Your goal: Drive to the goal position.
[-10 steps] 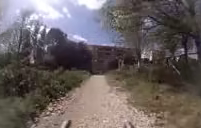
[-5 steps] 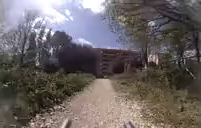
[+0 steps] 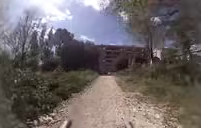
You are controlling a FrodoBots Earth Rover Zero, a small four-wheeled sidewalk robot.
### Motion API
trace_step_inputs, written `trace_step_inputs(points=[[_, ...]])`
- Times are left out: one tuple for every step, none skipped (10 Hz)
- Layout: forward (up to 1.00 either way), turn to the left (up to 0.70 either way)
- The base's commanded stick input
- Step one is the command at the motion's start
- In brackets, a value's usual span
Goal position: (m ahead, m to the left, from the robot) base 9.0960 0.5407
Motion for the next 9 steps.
trace_step_inputs(points=[[0.85, -0.28], [0.85, -0.26], [0.85, -0.14], [0.85, 0.0], [0.85, 0.0], [0.85, -0.01], [0.85, -0.18], [0.85, -0.34], [0.85, -0.2]])
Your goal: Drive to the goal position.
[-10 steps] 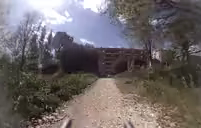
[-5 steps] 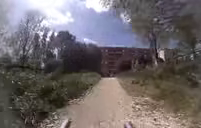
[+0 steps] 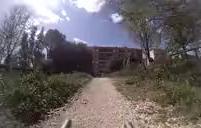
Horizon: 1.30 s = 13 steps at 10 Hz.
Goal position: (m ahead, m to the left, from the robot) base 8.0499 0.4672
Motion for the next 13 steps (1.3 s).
trace_step_inputs(points=[[0.85, 0.0], [0.85, 0.0], [0.85, -0.04], [0.85, -0.3], [0.85, -0.08], [0.85, 0.0], [0.85, 0.0], [0.85, 0.0], [0.85, 0.0], [0.85, 0.0], [0.85, 0.0], [0.85, 0.0], [0.85, 0.0]])
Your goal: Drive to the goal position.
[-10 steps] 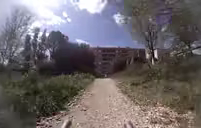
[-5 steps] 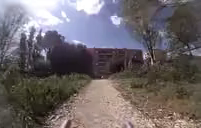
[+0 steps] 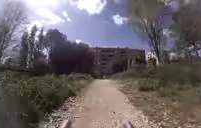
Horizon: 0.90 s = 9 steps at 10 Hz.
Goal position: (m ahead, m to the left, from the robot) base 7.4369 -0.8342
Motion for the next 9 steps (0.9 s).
trace_step_inputs(points=[[0.85, 0.0], [0.85, 0.0], [0.85, 0.0], [0.85, 0.0], [0.85, 0.0], [0.85, 0.0], [0.85, 0.0], [0.85, -0.03], [0.85, -0.17]])
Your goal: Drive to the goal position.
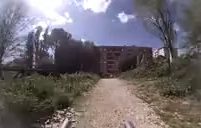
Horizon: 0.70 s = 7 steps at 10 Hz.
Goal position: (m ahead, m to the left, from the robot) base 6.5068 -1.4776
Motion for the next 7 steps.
trace_step_inputs(points=[[0.85, -0.28], [0.85, -0.12], [0.85, -0.02], [0.85, -0.17], [0.85, -0.29], [0.85, -0.13], [0.85, -0.02]])
